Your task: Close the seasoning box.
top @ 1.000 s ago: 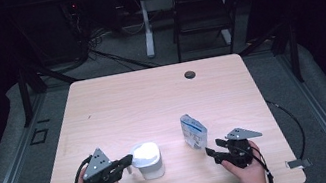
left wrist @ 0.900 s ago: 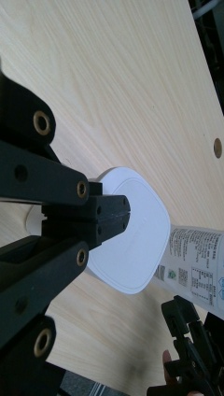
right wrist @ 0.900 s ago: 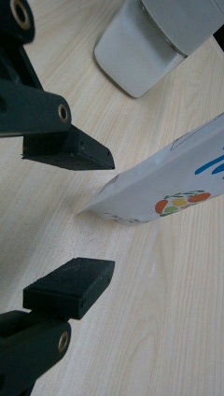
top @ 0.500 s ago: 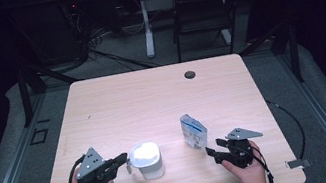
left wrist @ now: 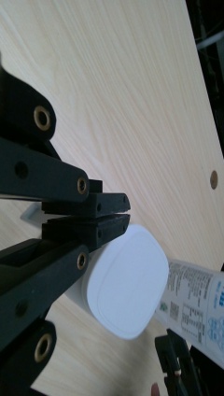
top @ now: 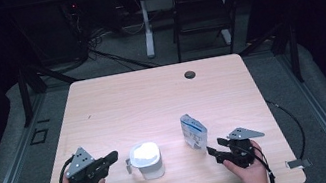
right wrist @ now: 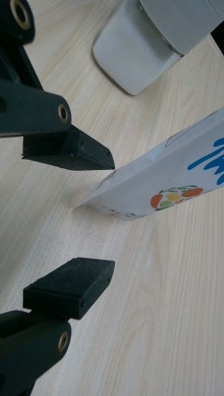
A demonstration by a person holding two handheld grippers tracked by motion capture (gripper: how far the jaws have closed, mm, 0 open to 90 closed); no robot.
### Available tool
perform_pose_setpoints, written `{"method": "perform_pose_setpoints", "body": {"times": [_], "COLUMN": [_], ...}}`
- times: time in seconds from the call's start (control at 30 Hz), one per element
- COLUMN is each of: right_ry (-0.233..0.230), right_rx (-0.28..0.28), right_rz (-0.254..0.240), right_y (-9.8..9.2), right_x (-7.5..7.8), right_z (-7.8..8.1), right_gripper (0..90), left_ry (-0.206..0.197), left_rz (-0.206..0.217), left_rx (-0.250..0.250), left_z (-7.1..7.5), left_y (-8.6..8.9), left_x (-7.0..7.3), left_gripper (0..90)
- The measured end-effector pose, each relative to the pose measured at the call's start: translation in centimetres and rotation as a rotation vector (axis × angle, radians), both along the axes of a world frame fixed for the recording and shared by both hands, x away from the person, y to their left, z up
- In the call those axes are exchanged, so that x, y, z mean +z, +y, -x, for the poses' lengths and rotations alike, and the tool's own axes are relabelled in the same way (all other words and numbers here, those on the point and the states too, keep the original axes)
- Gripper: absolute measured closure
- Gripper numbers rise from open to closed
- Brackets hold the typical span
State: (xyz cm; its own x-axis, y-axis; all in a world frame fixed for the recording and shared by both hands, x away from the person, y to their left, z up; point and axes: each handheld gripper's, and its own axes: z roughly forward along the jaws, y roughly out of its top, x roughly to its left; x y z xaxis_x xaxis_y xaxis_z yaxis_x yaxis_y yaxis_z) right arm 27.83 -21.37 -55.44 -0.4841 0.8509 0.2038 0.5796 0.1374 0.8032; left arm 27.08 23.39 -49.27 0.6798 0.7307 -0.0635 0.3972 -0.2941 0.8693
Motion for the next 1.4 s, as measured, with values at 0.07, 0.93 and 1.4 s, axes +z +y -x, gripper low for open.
{"method": "perform_pose_setpoints", "body": {"times": [0.07,0.93,1.4], "right_ry": [0.0,-0.024,-0.017], "right_rx": [0.0,-0.012,-0.021], "right_rz": [0.0,0.029,0.048], "right_y": [-0.1,-1.6,-2.4], "right_x": [0.0,0.9,0.3], "right_z": [0.0,0.4,0.1], "right_gripper": [44.3,44.2,43.4], "left_ry": [0.006,0.126,0.156], "left_rz": [0.012,0.013,0.016], "left_rx": [0.025,0.241,0.279], "left_z": [-0.2,-2.4,-2.9], "left_y": [0.5,5.7,6.7], "left_x": [-0.3,-5.6,-6.8], "left_gripper": [85.7,51.4,45.2]}}
